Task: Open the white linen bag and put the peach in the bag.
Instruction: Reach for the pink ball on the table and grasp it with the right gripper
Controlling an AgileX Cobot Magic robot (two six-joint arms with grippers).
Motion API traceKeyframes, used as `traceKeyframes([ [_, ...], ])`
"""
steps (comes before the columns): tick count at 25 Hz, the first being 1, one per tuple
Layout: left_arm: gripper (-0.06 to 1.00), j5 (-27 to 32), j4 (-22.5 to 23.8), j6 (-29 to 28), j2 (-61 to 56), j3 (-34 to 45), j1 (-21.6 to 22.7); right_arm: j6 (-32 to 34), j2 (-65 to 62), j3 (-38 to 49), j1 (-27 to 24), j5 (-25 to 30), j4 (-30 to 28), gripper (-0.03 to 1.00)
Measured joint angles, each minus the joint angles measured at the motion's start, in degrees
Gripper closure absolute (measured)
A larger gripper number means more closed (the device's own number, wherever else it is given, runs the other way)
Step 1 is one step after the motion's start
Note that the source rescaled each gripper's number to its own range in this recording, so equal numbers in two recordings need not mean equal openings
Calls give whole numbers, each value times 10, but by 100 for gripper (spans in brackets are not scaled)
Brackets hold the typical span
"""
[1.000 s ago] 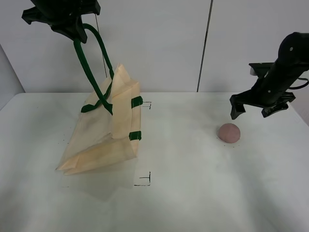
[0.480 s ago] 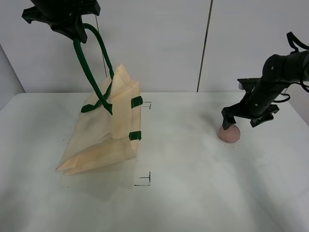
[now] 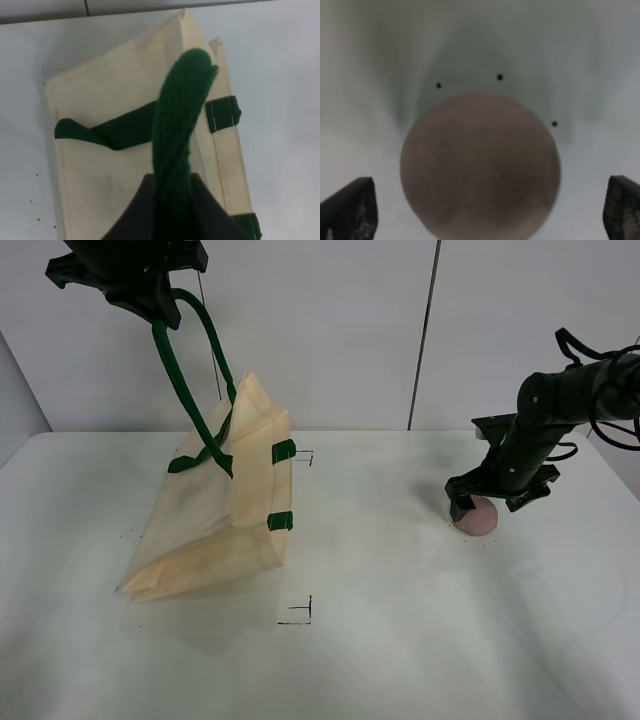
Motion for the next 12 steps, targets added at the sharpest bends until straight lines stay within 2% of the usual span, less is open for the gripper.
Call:
traceKeyframes([
  [4,94,0,0,0,0,0,0,-4,17,0,0,-29,2,-3],
  [6,94,0,0,0,0,0,0,-4,24,0,0,-36,7,2],
  [7,94,0,0,0,0,0,0,-4,26,0,0,-36,11,10],
  [9,94,0,0,5,0,0,0,-4,26,0,0,-36,18,35],
  [11,94,0,0,9,0,0,0,-4,26,0,0,-37,19,74],
  [12,94,0,0,10,0,0,0,-6,26,0,0,-38,19,85],
])
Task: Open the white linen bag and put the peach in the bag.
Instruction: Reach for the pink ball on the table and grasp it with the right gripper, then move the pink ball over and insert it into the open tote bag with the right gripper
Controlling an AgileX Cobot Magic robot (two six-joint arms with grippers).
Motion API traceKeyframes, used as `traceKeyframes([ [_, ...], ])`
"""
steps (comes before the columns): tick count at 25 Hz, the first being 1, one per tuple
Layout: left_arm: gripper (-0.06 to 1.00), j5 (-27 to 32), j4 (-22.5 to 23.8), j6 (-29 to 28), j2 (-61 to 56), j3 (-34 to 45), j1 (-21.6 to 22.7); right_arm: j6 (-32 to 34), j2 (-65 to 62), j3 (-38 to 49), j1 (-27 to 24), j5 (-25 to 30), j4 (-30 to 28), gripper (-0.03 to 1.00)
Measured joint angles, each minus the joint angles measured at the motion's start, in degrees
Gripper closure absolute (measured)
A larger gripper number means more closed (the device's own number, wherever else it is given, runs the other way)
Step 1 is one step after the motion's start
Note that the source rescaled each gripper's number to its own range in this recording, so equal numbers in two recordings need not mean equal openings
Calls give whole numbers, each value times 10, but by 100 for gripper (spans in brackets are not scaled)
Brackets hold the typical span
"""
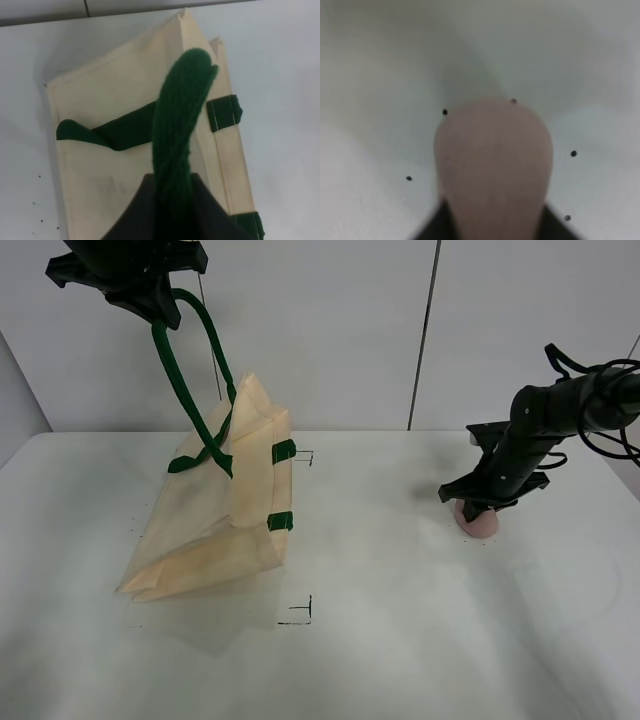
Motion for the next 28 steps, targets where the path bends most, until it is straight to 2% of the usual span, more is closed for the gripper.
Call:
traceKeyframes([
  [1,94,0,0,0,0,0,0,-2,-2,0,0,0,1,93],
  [2,94,0,0,0,0,0,0,-3,-5,0,0,1,5,97],
  [6,94,0,0,1,-7,0,0,-29,-31,-11,0,29,42,97],
  [12,94,0,0,1,-15,0,0,-128,-69,-118,3,142,215,97],
  [16,94,0,0,1,-17,0,0,-153,-69,-205,41,184,281,97],
  [19,94,0,10,1,-23,0,0,-156,-69,-247,92,176,299,97],
  [25,94,0,11,2,-25,0,0,-159,-35,-260,196,108,314,97],
  [28,94,0,11,2,-25,0,0,-191,-2,-260,232,87,328,97],
])
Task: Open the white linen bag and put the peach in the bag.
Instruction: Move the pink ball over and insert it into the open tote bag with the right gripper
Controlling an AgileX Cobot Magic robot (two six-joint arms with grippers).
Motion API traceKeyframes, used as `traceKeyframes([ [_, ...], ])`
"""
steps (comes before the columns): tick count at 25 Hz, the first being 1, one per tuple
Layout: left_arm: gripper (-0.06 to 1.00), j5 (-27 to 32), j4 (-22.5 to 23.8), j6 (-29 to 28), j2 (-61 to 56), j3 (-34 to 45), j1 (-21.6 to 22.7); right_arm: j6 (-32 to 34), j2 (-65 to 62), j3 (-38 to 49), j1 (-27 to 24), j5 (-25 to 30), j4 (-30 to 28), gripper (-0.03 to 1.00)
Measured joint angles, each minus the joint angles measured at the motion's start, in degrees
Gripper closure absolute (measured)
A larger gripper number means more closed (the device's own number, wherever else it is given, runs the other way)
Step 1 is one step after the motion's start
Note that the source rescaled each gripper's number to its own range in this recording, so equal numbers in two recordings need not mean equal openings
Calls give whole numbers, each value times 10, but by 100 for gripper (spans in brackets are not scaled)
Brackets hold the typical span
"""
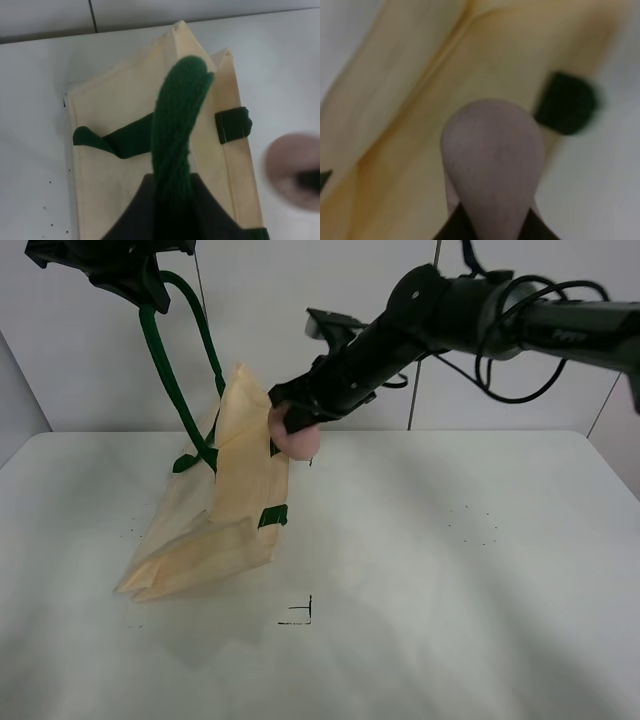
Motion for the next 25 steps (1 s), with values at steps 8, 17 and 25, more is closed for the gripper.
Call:
traceKeyframes([
  [8,94,0,0,0,0,0,0,-55,37,0,52,-70,42,97],
  [17,94,0,-1,0,0,0,0,-66,78,0,52,-126,69,97],
  [25,94,0,-2,0,0,0,0,-90,80,0,52,-127,100,15],
])
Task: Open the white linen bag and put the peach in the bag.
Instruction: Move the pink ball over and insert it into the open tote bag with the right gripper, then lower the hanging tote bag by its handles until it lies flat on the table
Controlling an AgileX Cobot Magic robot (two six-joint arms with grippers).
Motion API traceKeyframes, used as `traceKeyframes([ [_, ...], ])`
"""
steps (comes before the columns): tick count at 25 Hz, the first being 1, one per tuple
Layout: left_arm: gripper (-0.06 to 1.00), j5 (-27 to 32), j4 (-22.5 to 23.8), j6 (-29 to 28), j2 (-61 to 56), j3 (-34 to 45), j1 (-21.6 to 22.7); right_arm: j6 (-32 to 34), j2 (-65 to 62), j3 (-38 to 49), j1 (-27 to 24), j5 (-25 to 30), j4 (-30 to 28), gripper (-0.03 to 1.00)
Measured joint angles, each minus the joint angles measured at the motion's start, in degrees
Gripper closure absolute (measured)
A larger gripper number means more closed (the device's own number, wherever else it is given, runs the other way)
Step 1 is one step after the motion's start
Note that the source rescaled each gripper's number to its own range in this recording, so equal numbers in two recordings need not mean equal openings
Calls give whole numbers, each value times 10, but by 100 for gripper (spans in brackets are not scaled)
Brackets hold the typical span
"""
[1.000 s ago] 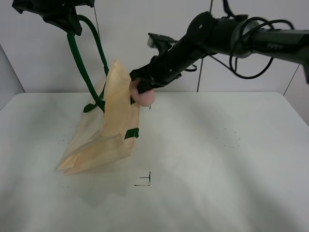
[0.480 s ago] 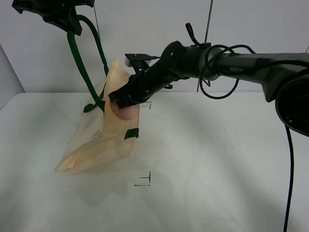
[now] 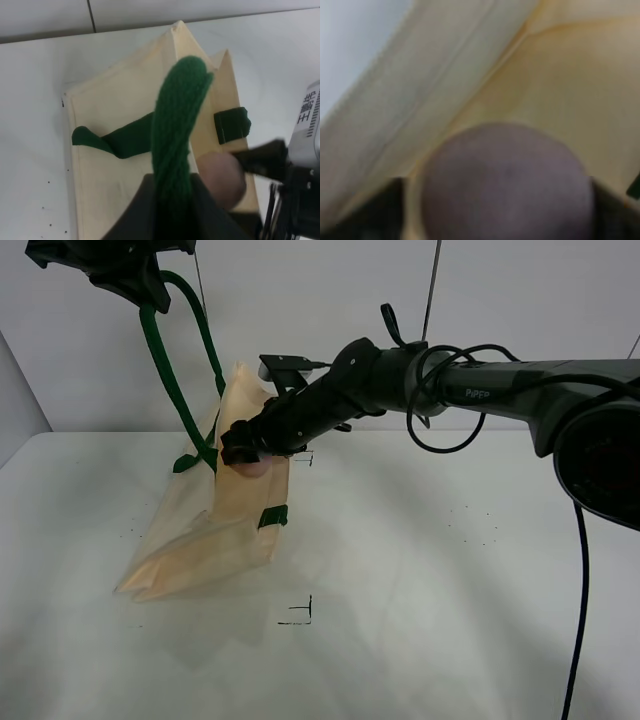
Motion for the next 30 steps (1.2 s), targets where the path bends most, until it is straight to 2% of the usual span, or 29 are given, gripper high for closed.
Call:
traceKeyframes([
  [3,94,0,0,0,0,0,0,6,0,0,0,7,-13,1],
  [7,94,0,-1,0,0,0,0,68,0,-25,0,79,-87,-3],
  [13,94,0,-1,0,0,0,0,270,0,-115,-4,257,-333,-3],
  [16,94,0,-1,0,0,0,0,344,0,-144,-19,310,-410,-3],
  [22,94,0,-1,0,0,0,0,373,0,-148,-90,341,-430,-3],
  [30,94,0,-1,0,0,0,0,375,0,-149,-236,378,-435,-3],
])
